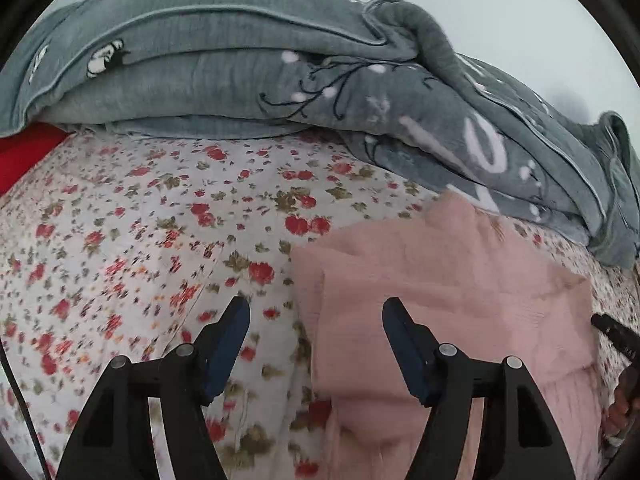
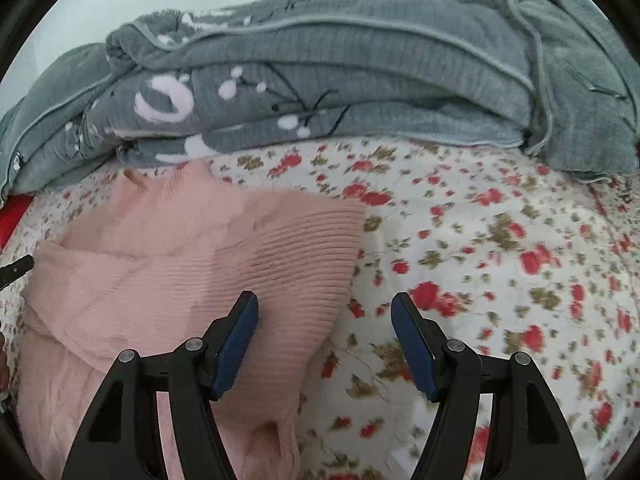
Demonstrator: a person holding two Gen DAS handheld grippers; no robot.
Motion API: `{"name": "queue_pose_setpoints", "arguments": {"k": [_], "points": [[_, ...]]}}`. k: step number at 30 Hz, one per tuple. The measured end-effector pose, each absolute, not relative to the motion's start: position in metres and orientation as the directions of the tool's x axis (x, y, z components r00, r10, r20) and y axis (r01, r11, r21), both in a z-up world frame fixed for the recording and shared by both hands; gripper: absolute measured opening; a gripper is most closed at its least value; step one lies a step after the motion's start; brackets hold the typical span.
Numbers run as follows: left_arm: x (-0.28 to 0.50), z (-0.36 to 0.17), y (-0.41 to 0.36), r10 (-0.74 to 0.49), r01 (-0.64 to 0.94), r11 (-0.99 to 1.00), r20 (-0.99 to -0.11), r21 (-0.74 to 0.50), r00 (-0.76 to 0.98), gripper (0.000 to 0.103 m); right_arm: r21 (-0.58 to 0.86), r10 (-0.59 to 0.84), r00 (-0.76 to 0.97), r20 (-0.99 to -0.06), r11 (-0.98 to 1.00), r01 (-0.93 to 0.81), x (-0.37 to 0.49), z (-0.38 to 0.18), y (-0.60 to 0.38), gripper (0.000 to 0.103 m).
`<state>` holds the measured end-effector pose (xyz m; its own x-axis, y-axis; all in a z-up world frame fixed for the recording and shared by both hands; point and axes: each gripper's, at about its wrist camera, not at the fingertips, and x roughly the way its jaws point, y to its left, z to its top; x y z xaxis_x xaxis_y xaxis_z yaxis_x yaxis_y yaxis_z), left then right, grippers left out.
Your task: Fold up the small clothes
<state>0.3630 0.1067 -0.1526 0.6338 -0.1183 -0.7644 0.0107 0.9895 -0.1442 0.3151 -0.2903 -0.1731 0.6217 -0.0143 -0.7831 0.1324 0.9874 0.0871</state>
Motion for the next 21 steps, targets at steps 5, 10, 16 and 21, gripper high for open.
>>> {"name": "queue_pose_setpoints", "arguments": {"k": [5,10,16,21], "points": [[0.324,-0.14,0.107,-0.156,0.027,0.984,-0.767,-0.178,0.623,0.067,0.036,-0.057,0.64,-0.766,0.991,0.132,0.265,-0.143,-0.288,0.068],[0.265,-0.124,0.099,-0.187,0.073,0.98,-0.753,-0.183,0.631,0.067,0.028,-0.068,0.691,-0.72,0.992,0.126,0.193,-0.115,-0.284,0.068],[0.194,-0.132,0.096,-0.23,0.091,0.972,-0.783,-0.217,0.578,0.067,0.139,0.035,0.683,-0.729,0.985,0.098,0.117,-0.115,-0.27,0.068],[0.137,-0.153,0.092,-0.269,0.117,0.963,-0.816,-0.244,0.512,0.067,0.235,0.163,0.644,-0.747,0.972,0.027,0.063,-0.139,-0.251,0.068]]}}
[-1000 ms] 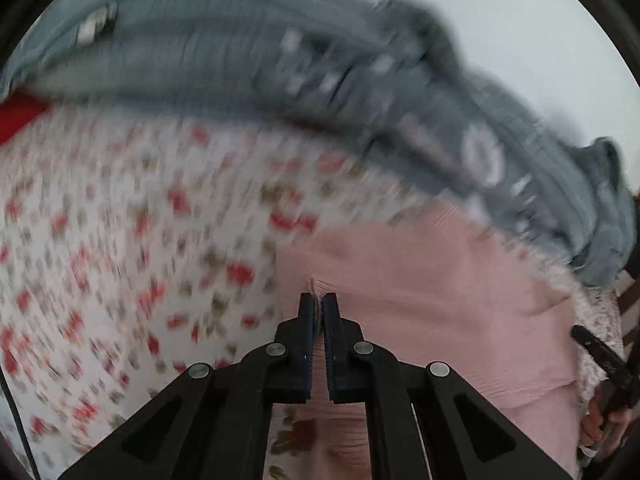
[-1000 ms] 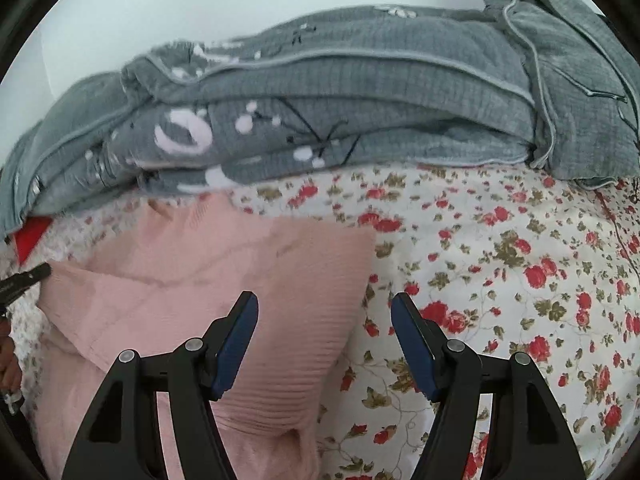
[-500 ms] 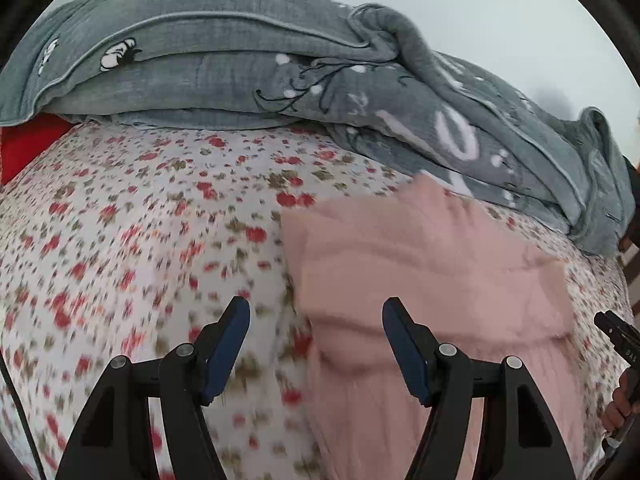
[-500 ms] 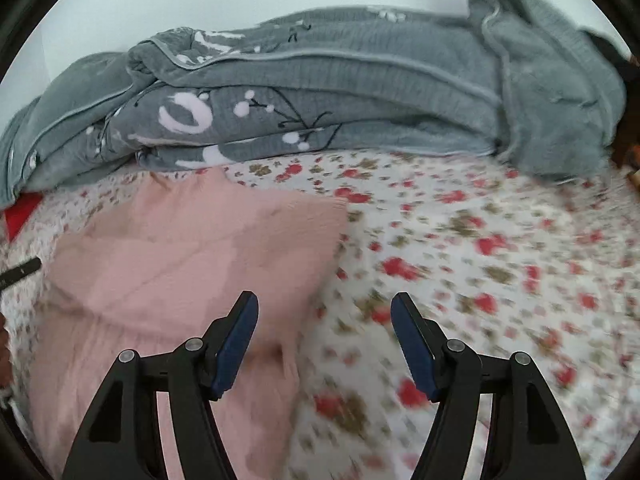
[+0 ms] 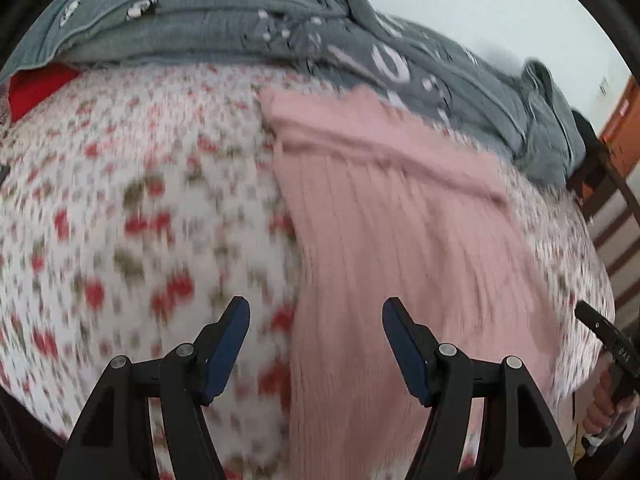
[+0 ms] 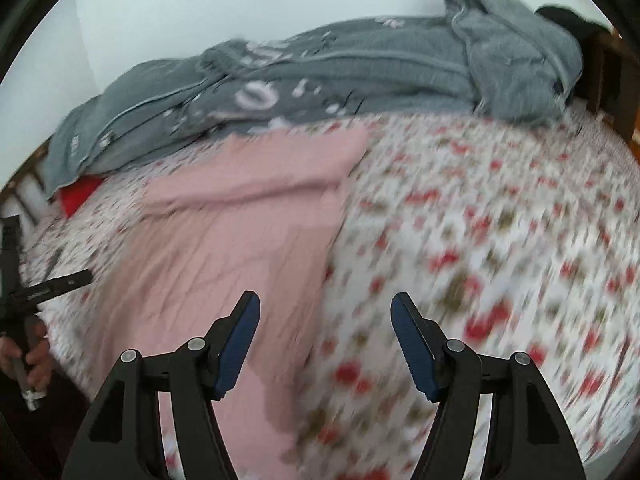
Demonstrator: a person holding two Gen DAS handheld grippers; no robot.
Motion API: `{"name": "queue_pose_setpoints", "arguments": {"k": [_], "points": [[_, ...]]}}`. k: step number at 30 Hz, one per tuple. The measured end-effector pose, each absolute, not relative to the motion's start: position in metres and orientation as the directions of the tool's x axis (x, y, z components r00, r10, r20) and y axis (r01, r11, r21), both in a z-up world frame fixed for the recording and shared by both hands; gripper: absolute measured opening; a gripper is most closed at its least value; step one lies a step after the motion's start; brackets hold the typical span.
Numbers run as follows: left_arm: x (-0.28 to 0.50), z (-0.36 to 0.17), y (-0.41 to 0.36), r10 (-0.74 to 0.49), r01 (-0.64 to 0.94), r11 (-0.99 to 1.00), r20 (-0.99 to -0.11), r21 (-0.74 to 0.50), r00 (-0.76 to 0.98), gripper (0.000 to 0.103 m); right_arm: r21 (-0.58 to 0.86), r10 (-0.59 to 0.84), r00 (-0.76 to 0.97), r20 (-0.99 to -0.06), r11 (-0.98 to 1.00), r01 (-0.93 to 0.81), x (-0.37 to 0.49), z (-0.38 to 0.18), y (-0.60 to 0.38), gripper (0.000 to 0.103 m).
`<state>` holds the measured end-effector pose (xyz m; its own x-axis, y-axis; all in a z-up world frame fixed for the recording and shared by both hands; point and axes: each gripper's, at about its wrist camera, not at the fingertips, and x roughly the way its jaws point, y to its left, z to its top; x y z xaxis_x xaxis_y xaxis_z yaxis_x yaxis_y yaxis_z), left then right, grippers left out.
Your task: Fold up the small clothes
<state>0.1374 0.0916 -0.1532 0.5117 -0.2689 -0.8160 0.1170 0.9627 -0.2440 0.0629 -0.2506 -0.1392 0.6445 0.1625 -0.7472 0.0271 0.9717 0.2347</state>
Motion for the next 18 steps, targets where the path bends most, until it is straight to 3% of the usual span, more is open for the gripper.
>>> {"name": "queue_pose_setpoints", "arguments": {"k": [5,9,10,12,13,14,15,16,18], "points": [[0.102,-0.177,0.091,-0.261,0.124,0.965,-0.843,-0.23,0.471,0.067,0.257,0.211,0.597,-0.774,0.966,-0.008,0.033,-0.173,-0.23,0.067],[0.085,-0.189,0.093,-0.279,0.126,0.96,-0.841,-0.249,0.464,0.067,0.272,0.233,0.568,-0.789,0.962,-0.016,0.021,-0.2,-0.216,0.058],[0.082,-0.193,0.093,-0.285,0.125,0.959,-0.841,-0.256,0.461,0.066,0.26,0.228,0.569,-0.79,0.965,-0.025,0.019,-0.204,-0.211,0.051],[0.078,-0.201,0.091,-0.289,0.117,0.957,-0.844,-0.265,0.453,0.065,0.183,0.17,0.579,-0.797,0.982,-0.037,0.015,-0.213,-0.202,0.026],[0.076,-0.202,0.09,-0.281,0.114,0.959,-0.84,-0.258,0.464,0.058,0.176,0.169,0.582,-0.795,0.983,-0.045,0.013,-0.215,-0.2,0.009],[0.073,-0.201,0.09,-0.265,0.113,0.964,-0.834,-0.241,0.484,0.048,0.194,0.19,0.588,-0.787,0.979,-0.057,0.01,-0.214,-0.201,0.006],[0.072,-0.2,0.09,-0.263,0.116,0.965,-0.833,-0.237,0.487,0.016,0.214,0.207,0.603,-0.771,0.975,-0.061,0.006,-0.21,-0.205,0.006],[0.07,-0.199,0.092,-0.271,0.121,0.962,-0.828,-0.243,0.491,0.007,0.23,0.22,0.613,-0.759,0.971,-0.064,0.002,-0.207,-0.209,0.005],[0.066,-0.194,0.104,-0.292,0.091,0.953,-0.801,-0.288,0.523,0.007,0.275,0.249,0.647,-0.721,0.959,-0.062,-0.007,-0.195,-0.224,0.005]]}}
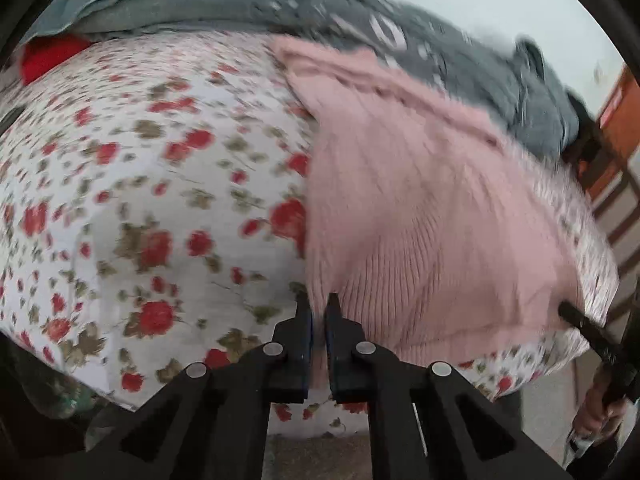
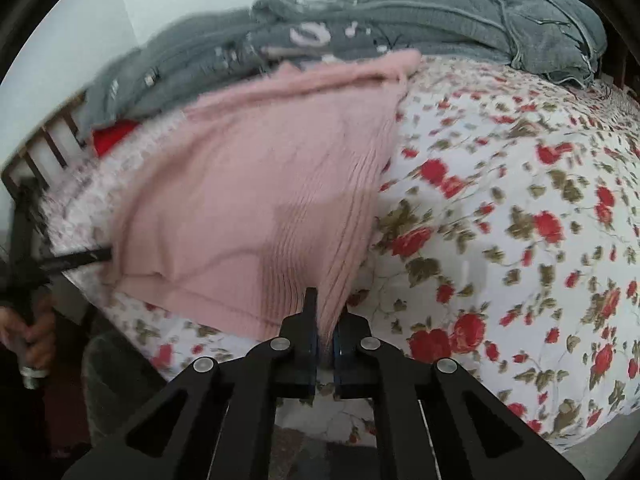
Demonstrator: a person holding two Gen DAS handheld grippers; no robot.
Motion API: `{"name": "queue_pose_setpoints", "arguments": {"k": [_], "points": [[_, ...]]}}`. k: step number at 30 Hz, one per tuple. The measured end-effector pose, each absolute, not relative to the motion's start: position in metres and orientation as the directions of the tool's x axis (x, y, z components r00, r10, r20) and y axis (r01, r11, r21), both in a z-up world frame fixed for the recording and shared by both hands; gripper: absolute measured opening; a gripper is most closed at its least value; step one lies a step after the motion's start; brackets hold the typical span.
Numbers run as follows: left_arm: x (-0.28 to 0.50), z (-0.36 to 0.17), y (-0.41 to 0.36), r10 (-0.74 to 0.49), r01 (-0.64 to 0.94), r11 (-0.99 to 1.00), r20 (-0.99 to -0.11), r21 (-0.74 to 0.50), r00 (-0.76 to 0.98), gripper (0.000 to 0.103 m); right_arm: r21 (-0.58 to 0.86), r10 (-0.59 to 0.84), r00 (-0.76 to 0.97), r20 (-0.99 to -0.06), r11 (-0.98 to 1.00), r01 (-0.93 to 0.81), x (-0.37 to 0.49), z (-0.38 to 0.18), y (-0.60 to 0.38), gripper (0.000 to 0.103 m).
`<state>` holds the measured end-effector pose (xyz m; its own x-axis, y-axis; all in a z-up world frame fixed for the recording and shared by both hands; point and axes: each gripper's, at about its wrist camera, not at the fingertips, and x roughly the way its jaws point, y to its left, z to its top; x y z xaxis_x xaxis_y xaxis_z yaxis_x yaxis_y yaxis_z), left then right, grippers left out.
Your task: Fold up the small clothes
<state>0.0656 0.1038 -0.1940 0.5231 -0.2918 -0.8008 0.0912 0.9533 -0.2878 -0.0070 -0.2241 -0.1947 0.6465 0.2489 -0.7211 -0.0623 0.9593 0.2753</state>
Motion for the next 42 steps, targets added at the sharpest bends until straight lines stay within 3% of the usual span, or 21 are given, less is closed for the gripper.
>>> {"name": "queue_pose_setpoints", "arguments": {"k": [4,15,18,19,21,27,30,38,42], "points": [[0.061,-0.193,0.118,-0.338,0.07,0.932,-0.784,-0.355,0.52,0.007,0.302,0.255,0.656,-0.711,0.952,-0.043,-0.013,-0.192,-0.244,0.005],[0.062,-0.205,0.107,-0.321,0.086,0.943,-0.816,-0.32,0.481,0.009,0.274,0.239,0.615,-0.752,0.961,-0.039,-0.009,-0.214,-0.236,0.006],[0.06,-0.204,0.105,-0.357,0.115,0.932,-0.807,-0.345,0.471,0.032,0.309,0.265,0.609,-0.747,0.95,-0.035,-0.01,-0.209,-0.239,0.018],[0.06,-0.204,0.106,-0.371,0.122,0.926,-0.798,-0.358,0.475,0.045,0.326,0.283,0.614,-0.737,0.944,-0.044,-0.01,-0.206,-0.241,0.031],[0.06,-0.203,0.105,-0.359,0.118,0.93,-0.795,-0.348,0.489,0.054,0.346,0.3,0.635,-0.712,0.937,-0.054,-0.01,-0.2,-0.244,0.05],[0.064,-0.203,0.101,-0.331,0.105,0.94,-0.793,-0.324,0.511,0.049,0.321,0.284,0.638,-0.716,0.945,-0.06,0.001,-0.205,-0.233,0.047],[0.063,-0.206,0.106,-0.337,0.086,0.936,-0.794,-0.343,0.506,0.017,0.313,0.266,0.624,-0.734,0.949,-0.037,0.002,-0.215,-0.228,0.04],[0.063,-0.211,0.103,-0.386,0.08,0.912,-0.777,-0.402,0.498,0.016,0.362,0.293,0.62,-0.728,0.932,-0.016,0.003,-0.219,-0.23,0.027],[0.067,-0.211,0.105,-0.403,0.08,0.905,-0.783,-0.417,0.473,0.016,0.425,0.344,0.595,-0.726,0.905,-0.005,0.009,-0.22,-0.238,0.027]]}}
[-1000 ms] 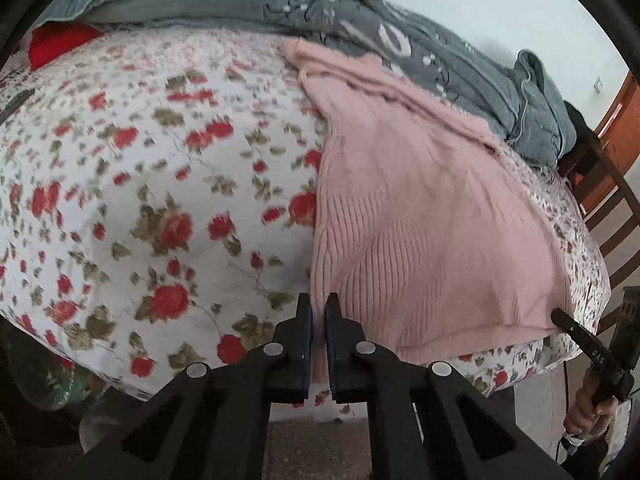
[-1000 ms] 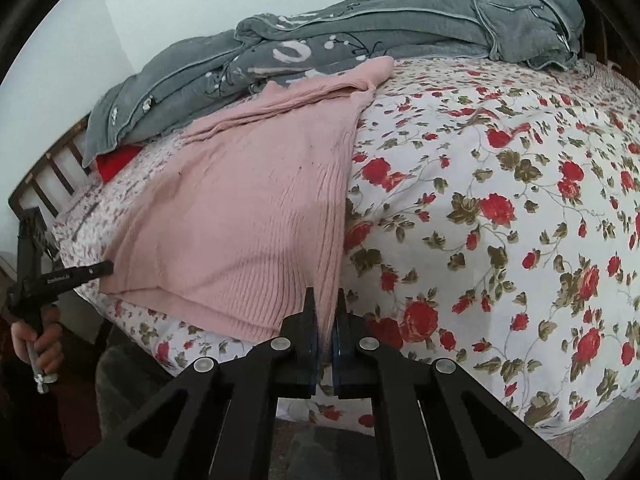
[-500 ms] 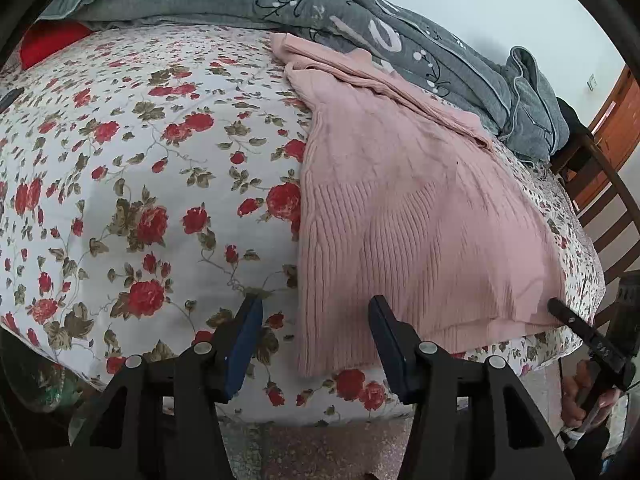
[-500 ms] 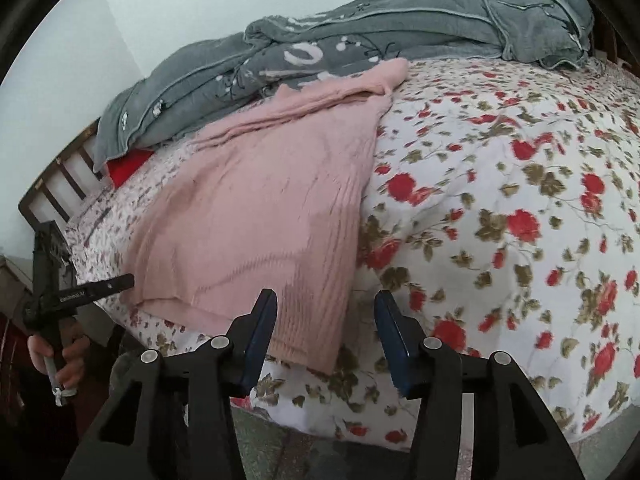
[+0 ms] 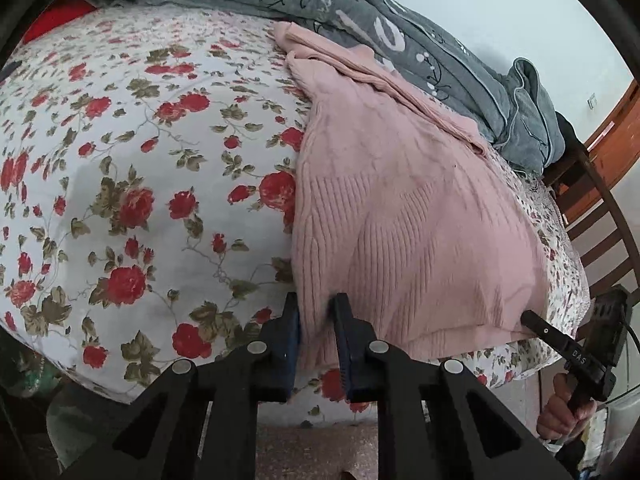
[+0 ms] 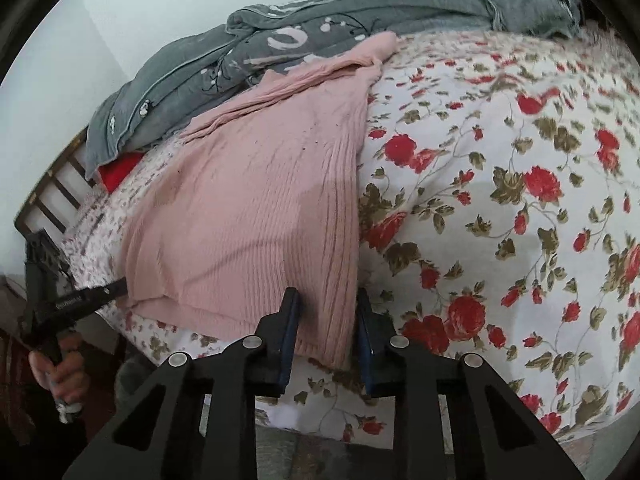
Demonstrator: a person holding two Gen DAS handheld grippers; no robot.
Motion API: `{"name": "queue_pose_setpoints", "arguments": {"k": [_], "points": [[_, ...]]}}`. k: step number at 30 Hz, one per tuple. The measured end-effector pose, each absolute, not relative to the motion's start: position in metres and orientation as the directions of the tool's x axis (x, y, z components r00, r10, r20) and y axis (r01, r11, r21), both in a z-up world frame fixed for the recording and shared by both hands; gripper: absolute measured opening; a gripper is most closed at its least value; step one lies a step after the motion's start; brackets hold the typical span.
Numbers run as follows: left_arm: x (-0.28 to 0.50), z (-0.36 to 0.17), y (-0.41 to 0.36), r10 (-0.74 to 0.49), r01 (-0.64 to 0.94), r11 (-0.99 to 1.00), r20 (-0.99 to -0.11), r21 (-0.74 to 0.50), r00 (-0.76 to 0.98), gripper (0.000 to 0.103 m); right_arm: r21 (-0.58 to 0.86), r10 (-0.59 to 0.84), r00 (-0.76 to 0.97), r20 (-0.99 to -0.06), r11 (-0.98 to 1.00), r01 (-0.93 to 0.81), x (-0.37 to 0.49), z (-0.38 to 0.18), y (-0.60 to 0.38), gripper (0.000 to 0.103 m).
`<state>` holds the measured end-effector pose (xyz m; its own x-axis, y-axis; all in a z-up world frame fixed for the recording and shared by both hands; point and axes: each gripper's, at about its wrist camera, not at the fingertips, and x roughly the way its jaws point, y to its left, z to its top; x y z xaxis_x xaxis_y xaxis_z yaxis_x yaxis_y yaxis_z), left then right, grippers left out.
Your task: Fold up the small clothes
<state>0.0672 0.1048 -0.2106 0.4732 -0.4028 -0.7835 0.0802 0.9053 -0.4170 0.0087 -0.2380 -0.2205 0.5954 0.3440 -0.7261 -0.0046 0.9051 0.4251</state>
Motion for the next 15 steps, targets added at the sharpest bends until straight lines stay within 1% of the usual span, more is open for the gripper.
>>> {"name": "queue_pose_setpoints", "arguments": {"k": [3,5,6,7,10,15], "points": [[0.07,-0.213,0.113,-0.44,0.054,0.881,-0.771,-0.47,0.461,0.016,0.459,0.377,0.577,-0.725,0.888,-0.004,0.012,-0.222,-0.243,0.027],[0.07,-0.214,0.114,-0.445,0.046,0.876,-0.768,-0.48,0.46,0.015,0.472,0.385,0.572,-0.724,0.882,0.004,0.013,-0.222,-0.245,0.026],[0.069,-0.214,0.114,-0.432,0.04,0.883,-0.774,-0.469,0.463,0.011,0.469,0.377,0.575,-0.726,0.883,0.013,0.013,-0.222,-0.245,0.022],[0.069,-0.214,0.114,-0.421,0.042,0.889,-0.779,-0.455,0.464,0.008,0.459,0.36,0.582,-0.729,0.888,0.025,0.013,-0.222,-0.245,0.007],[0.063,-0.207,0.112,-0.408,0.053,0.898,-0.779,-0.438,0.476,0.007,0.439,0.34,0.602,-0.723,0.898,0.02,0.008,-0.217,-0.242,0.006],[0.055,-0.181,0.116,-0.432,0.089,0.887,-0.747,-0.454,0.505,0.007,0.407,0.325,0.64,-0.696,0.913,-0.02,-0.004,-0.193,-0.237,0.005]]}}
